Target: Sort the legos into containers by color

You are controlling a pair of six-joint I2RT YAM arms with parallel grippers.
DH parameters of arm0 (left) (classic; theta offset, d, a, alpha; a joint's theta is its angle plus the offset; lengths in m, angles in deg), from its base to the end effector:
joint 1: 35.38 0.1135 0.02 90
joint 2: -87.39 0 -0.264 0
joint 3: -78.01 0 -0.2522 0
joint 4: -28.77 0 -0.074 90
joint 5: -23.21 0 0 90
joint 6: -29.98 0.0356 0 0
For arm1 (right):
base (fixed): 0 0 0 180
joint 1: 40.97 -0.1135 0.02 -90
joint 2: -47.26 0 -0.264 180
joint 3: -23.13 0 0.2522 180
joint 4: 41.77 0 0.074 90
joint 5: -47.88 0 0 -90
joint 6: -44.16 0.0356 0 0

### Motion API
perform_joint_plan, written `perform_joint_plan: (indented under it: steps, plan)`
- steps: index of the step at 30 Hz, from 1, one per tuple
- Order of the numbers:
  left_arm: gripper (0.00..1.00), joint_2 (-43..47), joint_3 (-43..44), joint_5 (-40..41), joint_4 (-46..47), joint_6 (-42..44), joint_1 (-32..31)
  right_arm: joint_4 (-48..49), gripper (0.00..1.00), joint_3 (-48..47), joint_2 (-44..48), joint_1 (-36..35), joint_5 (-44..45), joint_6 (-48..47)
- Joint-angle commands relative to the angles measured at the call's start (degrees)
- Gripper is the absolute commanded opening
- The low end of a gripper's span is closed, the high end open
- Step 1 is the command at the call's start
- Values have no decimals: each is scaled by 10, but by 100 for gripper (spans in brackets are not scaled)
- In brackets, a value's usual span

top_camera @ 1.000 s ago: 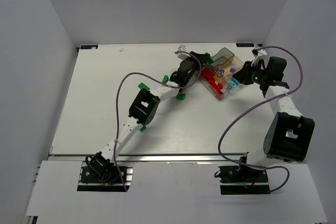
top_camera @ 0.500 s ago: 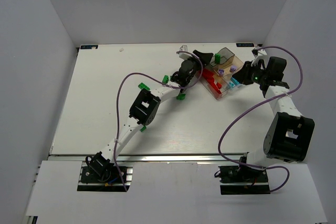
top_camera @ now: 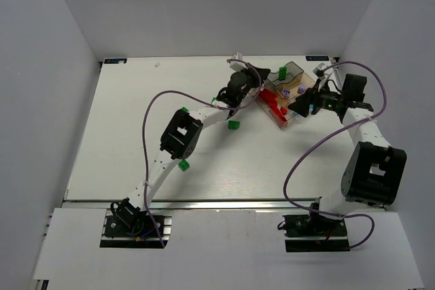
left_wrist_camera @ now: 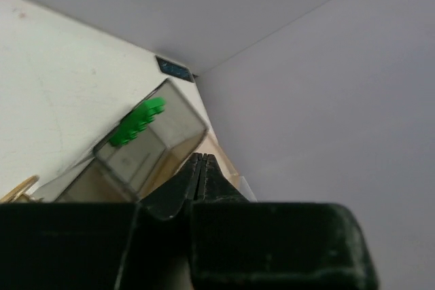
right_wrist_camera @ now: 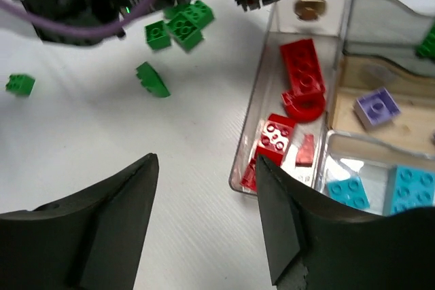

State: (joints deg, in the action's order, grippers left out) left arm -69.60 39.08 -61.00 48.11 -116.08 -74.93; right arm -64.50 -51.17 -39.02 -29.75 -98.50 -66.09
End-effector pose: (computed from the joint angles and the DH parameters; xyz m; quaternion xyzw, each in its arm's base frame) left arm 0.4763 -0.3887 0.1540 -0.1347 0.6724 -0.5153 0.5139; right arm 0.3261 -0.0345 0.2712 -0.2800 0.7611 0.2919 0.5071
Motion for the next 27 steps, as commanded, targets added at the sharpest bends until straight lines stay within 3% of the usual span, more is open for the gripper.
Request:
perform_joint_plan:
  steps: [1,4,6,7,8,10,11,12,13,14,16,20,27]
  plan:
    - [8,184,-58,-44,43,52,5,-74,67,-44,-13,-16,-99,-138]
    - [1,298,-171,-76,55,81,16,-148,72,-60,-13,-61,-109,-250]
    - [0,367,-280,-84,16,103,35,-189,66,-65,-14,-86,-105,-339]
    - [0,447,-354,-82,-8,115,40,-225,64,-64,-13,-134,-97,-374]
    - [0,488,-392,-70,-71,140,46,-235,61,-61,-14,-152,-88,-425]
    - [11,607,-460,-15,-141,161,56,-213,60,-40,-13,-217,-43,-442]
    - [21,647,-490,2,-216,180,65,-194,60,-31,-16,-232,-22,-440]
    - [33,683,-546,19,-248,190,65,-165,65,-23,-18,-263,-1,-411]
    - [59,720,-573,42,-280,196,72,-94,70,-7,-28,-290,56,-383]
    - [72,789,-596,53,-347,195,78,-64,77,-5,-35,-299,87,-352]
    - [88,852,-671,63,-390,194,78,-35,82,-21,-72,-322,140,-300]
    - [96,1006,-765,63,-510,149,78,8,86,-54,-125,-356,216,-255]
    - [98,1178,-875,90,-653,71,78,-3,86,-110,-196,-379,297,-240]
